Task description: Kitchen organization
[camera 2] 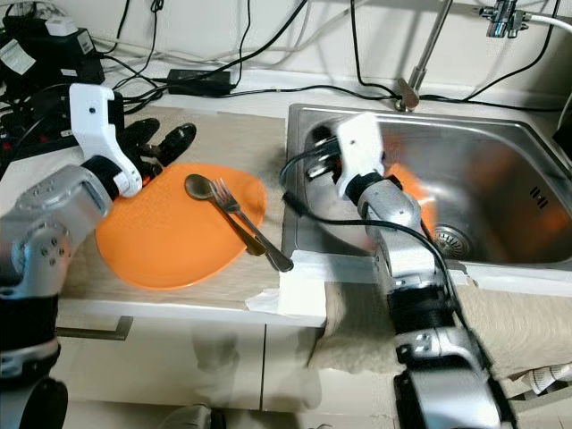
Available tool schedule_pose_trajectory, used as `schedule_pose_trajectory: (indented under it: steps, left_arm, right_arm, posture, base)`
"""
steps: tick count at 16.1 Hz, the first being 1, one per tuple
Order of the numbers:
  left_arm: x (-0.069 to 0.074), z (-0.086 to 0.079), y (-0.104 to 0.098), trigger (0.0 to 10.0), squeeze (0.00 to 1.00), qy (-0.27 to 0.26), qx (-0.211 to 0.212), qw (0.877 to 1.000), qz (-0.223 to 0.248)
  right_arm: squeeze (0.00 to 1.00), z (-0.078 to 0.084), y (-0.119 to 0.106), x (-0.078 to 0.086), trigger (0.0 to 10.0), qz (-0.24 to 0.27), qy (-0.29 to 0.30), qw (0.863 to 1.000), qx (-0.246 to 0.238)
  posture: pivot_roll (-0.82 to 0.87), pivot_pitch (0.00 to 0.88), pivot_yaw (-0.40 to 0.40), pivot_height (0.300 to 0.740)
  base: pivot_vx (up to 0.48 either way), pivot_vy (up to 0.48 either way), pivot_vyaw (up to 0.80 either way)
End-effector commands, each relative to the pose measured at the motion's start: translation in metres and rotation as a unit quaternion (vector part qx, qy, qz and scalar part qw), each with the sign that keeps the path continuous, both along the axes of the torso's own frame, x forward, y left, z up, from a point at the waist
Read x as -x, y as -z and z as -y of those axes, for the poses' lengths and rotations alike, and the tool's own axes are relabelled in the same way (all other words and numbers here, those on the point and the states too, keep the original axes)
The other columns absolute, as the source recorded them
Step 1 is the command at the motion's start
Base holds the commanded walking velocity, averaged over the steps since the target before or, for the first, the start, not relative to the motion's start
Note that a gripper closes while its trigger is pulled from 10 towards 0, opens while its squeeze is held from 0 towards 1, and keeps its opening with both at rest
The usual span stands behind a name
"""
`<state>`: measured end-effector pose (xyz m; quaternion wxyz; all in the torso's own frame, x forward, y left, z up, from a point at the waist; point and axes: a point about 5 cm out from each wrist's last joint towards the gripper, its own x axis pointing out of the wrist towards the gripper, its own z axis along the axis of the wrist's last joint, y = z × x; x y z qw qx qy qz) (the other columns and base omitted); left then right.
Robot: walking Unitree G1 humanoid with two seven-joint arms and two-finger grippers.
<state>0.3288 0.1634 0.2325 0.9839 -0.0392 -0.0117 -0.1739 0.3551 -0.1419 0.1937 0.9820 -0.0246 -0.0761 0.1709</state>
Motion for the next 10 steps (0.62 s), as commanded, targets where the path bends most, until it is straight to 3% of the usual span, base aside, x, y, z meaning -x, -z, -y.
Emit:
schedule_pose_trajectory:
  steps: [1, 3, 5, 6, 7, 8, 10]
  left_arm:
    - [0.002, 0.001, -0.003, 10.0, 0.0, -0.024, -0.011, 0.999, 0.029]
    - [0.005, 0.0, 0.007, 10.0, 0.0, -0.079, -0.062, 0.993, 0.055]
    - [0.01, -0.002, 0.012, 10.0, 0.0, -0.122, -0.084, 0.984, 0.094]
    - [0.012, -0.005, 0.017, 10.0, 0.0, -0.142, -0.06, 0.984, 0.083]
    - [0.019, -0.009, 0.024, 10.0, 0.0, -0.157, -0.077, 0.981, 0.089]
    - [0.022, -0.012, 0.028, 10.0, 0.0, -0.16, -0.062, 0.982, 0.083]
    - [0.026, -0.014, 0.039, 10.0, 0.0, -0.161, -0.045, 0.984, 0.067]
  right_arm:
    - [0.0, 0.008, -0.001, 0.003, 10.0, -0.016, 0.034, 0.998, -0.05]
    - [0.0, 0.013, 0.017, 0.013, 10.0, -0.044, 0.1, 0.987, -0.115]
    - [0.0, 0.012, 0.031, 0.027, 10.0, -0.021, 0.131, 0.988, -0.081]
    - [0.0, 0.01, 0.034, 0.035, 10.0, 0.002, 0.136, 0.989, -0.055]
    - [0.0, 0.014, 0.047, 0.046, 10.0, -0.003, 0.17, 0.985, -0.03]
    - [0.0, 0.018, 0.051, 0.051, 10.0, 0.001, 0.186, 0.983, -0.011]
    - [0.0, 0.021, 0.054, 0.056, 10.0, -0.003, 0.198, 0.98, -0.009]
  posture:
    - [0.07, 0.0, -0.02, 0.74]
    - [0.07, 0.0, -0.022, 0.74]
    - [0.07, 0.0, -0.018, 0.74]
    - [0.07, 0.0, -0.018, 0.74]
    - [0.07, 0.0, -0.013, 0.74]
    - [0.07, 0.0, -0.012, 0.74]
    - [0.07, 0.0, -0.001, 0.74]
  base:
    - [0.0, 0.0, 0.0]
    - [0.0, 0.0, 0.0]
    - [0.0, 0.0, 0.0]
    - [0.0, 0.0, 0.0]
    - [0.0, 0.0, 0.0]
    - [0.0, 0.0, 0.0]
    - [0.0, 0.0, 0.0]
